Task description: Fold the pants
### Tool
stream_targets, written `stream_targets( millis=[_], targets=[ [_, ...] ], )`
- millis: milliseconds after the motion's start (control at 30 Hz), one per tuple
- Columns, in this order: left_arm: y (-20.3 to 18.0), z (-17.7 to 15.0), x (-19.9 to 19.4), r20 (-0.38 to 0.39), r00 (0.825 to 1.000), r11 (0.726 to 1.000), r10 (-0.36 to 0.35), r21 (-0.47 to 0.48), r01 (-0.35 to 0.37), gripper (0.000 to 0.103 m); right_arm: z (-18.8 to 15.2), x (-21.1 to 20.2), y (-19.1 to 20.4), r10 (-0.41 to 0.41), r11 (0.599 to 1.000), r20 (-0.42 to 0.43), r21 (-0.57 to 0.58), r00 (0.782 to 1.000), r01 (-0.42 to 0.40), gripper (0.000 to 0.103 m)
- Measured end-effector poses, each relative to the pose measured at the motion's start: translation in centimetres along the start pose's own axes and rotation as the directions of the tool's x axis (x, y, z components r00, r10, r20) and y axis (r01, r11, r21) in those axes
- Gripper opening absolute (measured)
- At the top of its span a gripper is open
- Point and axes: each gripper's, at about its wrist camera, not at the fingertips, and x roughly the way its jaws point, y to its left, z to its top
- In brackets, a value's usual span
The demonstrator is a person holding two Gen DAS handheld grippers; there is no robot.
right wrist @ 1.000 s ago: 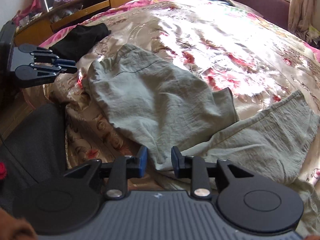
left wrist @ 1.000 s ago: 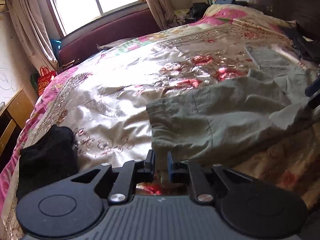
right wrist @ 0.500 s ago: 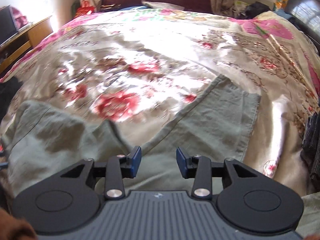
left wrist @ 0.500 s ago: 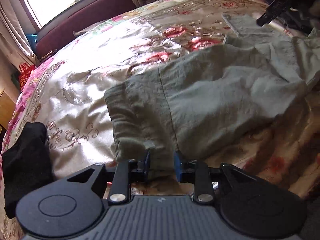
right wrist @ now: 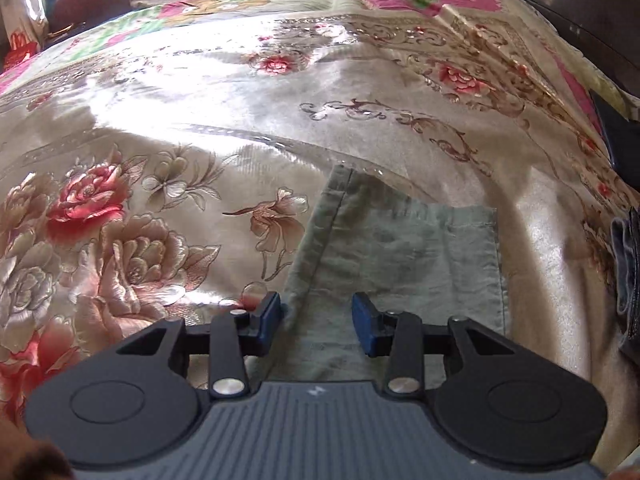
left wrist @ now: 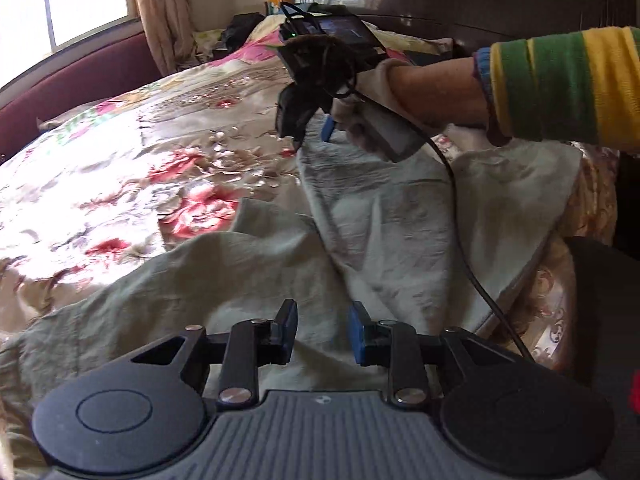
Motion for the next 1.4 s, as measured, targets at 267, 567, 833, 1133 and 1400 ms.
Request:
stream_targets(
  millis=[267, 567, 833, 1133, 1400],
  targets=[
    [-2.6, 1.2, 2.0, -0.033, 0.999, 0.999, -0.008, 0.047, 0.010, 0.042, 0.0, -2.3, -6.1, 0.161, 0.975, 0.024, 0.148, 0.987, -0.163, 0.003],
    [-6.6, 2.2, 2.0, -0.008, 0.999, 0.986, -0.042, 0.159, 0.042, 0.042, -4.7, -15.0, -17.3, 0.268, 0.885, 0.257, 0.315, 0.928, -0.343, 0.003],
    [-11.5, 2.7, 2.5, -0.027, 0.997, 0.945, -0.070, 0.317, 0.075, 0.043, -14.9, -20.7, -26.4, 0.132, 0.830, 0.303, 0.487, 0.944, -0.272, 0.004],
    [-13.6, 3.1, 4.1, -0.096, 0.995, 0.920, -0.036, 0.385, 0.071, 0.043, -21.4, -15.3, -30.2, 0.237, 0.630, 0.270, 0.689, 0.933, -0.359, 0.021],
    [-14.3, 3.1, 4.4, -0.087, 0.996, 0.911, -0.002, 0.410, 0.037, 0.043, -20.0, -15.1, -31.0, 0.148, 0.660, 0.296, 0.681, 0.944, -0.318, 0.019]
  ],
)
